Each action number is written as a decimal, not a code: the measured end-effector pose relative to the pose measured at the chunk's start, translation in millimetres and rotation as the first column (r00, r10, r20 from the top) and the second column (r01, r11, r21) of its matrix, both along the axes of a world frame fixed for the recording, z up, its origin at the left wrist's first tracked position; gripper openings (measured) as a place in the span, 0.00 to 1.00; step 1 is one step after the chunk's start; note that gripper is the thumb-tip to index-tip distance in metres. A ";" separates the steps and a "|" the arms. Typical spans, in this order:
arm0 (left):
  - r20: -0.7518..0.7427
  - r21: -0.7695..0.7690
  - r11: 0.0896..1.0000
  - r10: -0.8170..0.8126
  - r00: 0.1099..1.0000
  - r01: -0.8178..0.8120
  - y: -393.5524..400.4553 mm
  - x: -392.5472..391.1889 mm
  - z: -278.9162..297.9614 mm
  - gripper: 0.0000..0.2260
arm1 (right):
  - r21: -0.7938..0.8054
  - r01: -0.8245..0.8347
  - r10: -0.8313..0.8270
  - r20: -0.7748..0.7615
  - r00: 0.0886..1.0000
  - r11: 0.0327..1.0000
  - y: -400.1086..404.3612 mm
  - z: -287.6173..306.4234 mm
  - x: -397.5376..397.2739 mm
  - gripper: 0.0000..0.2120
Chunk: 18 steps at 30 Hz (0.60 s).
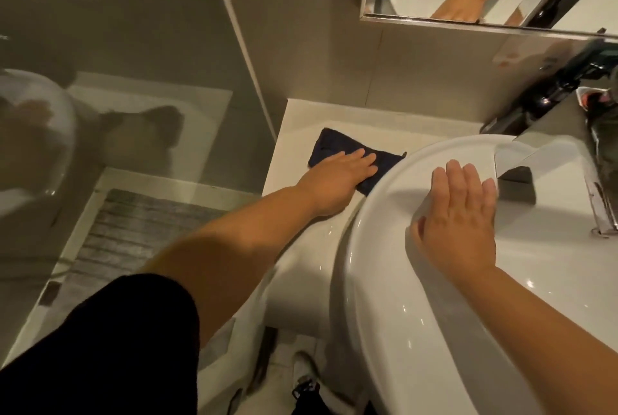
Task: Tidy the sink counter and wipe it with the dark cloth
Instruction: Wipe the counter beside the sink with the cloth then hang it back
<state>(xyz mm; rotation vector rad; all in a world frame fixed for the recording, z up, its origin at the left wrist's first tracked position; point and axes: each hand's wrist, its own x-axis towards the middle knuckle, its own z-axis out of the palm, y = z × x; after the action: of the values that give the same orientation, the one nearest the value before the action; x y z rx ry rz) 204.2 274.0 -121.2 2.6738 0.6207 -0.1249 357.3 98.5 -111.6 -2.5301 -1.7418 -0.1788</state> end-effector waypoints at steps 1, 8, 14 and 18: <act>0.009 -0.009 0.999 0.034 0.999 -0.034 -11.7 -11.3 0.4 0.26 | -0.014 -0.002 0.002 -0.012 1.000 1.000 -0.5 2.7 -0.5 0.33; -0.020 -0.005 0.966 0.257 0.966 -0.257 -102.3 -86.3 10.5 0.27 | -0.144 -0.027 0.023 -0.024 0.999 0.989 -5.2 14.9 -1.5 0.36; 0.020 -0.043 0.901 0.432 0.901 -0.431 -193.3 -126.0 9.7 0.24 | -0.281 -0.071 0.068 -0.023 0.997 0.957 -9.5 31.5 2.9 0.39; 0.001 -0.040 0.861 0.508 0.862 -0.507 -236.6 -135.5 12.6 0.24 | -0.326 -0.127 0.100 -0.098 0.990 0.937 -15.7 46.9 8.7 0.38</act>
<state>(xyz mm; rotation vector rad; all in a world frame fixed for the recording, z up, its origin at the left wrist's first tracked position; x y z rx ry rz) 68.6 37.3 -108.7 2.3748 1.2798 0.0270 366.0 82.8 -64.7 -2.5954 -2.0286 0.2416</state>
